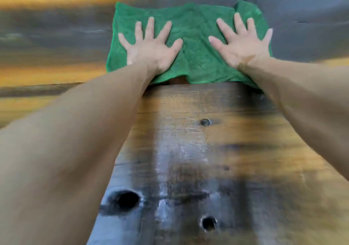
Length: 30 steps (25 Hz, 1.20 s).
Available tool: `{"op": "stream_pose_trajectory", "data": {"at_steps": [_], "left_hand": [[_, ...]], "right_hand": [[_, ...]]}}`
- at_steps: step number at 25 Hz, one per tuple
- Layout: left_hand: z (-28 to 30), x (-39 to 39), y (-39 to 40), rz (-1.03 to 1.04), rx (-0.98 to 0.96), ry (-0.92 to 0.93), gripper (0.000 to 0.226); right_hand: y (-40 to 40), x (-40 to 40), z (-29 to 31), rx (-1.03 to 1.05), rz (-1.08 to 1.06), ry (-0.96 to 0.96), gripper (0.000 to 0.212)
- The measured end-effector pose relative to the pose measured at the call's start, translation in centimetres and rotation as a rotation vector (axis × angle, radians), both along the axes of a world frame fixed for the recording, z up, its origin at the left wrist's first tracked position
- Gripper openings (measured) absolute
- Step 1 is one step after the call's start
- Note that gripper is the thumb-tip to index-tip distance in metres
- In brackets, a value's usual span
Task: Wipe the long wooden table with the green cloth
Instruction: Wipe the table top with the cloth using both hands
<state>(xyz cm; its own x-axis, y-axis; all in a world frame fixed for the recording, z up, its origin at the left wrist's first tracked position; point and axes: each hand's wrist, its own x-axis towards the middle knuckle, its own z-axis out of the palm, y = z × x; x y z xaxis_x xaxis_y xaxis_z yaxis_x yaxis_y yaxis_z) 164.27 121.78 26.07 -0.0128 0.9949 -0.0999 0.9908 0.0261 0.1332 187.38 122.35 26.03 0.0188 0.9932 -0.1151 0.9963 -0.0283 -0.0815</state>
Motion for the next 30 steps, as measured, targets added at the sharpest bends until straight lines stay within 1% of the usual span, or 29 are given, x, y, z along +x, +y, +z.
{"op": "stream_pose_trajectory", "data": {"at_steps": [3, 6, 10, 12, 14, 19, 22, 25, 27, 30], "left_hand": [[-0.2, 0.2, -7.0, 0.005, -0.039, 0.036, 0.071], [0.1, 0.8, -14.0, 0.007, -0.046, 0.038, 0.071], [-0.1, 1.6, -24.6, 0.006, -0.057, 0.064, 0.073], [-0.1, 1.9, -29.7, 0.010, -0.088, 0.066, 0.075], [-0.1, 1.8, -34.4, 0.004, -0.106, 0.068, 0.076], [0.5, 2.2, -45.2, -0.052, -0.142, 0.112, 0.079], [0.8, 2.5, -51.4, -0.061, -0.166, 0.089, 0.080], [0.8, 2.7, -57.2, -0.069, -0.191, 0.086, 0.081], [1.0, 2.5, -61.3, -0.065, -0.174, 0.081, 0.082], [1.3, 2.8, -66.7, -0.069, -0.190, 0.085, 0.083]], "right_hand": [[-7.0, 0.3, -0.2, -0.039, 0.024, -0.017, 0.073], [-14.0, 0.3, -0.1, -0.025, 0.027, -0.006, 0.073], [-23.9, 0.7, 0.1, -0.026, 0.096, -0.017, 0.074], [-28.7, 0.8, 0.3, -0.058, 0.131, -0.039, 0.074], [-33.3, 1.0, 0.5, -0.088, 0.132, -0.042, 0.076], [-43.9, 0.6, 0.4, -0.083, 0.131, -0.037, 0.077], [-49.9, 0.3, 0.5, -0.089, 0.144, -0.045, 0.075], [-56.2, 0.3, 0.7, -0.097, 0.129, -0.015, 0.075], [-60.8, 0.7, 0.8, -0.089, 0.101, -0.013, 0.075], [-66.6, 2.1, 0.9, -0.108, 0.003, -0.022, 0.075]]}}
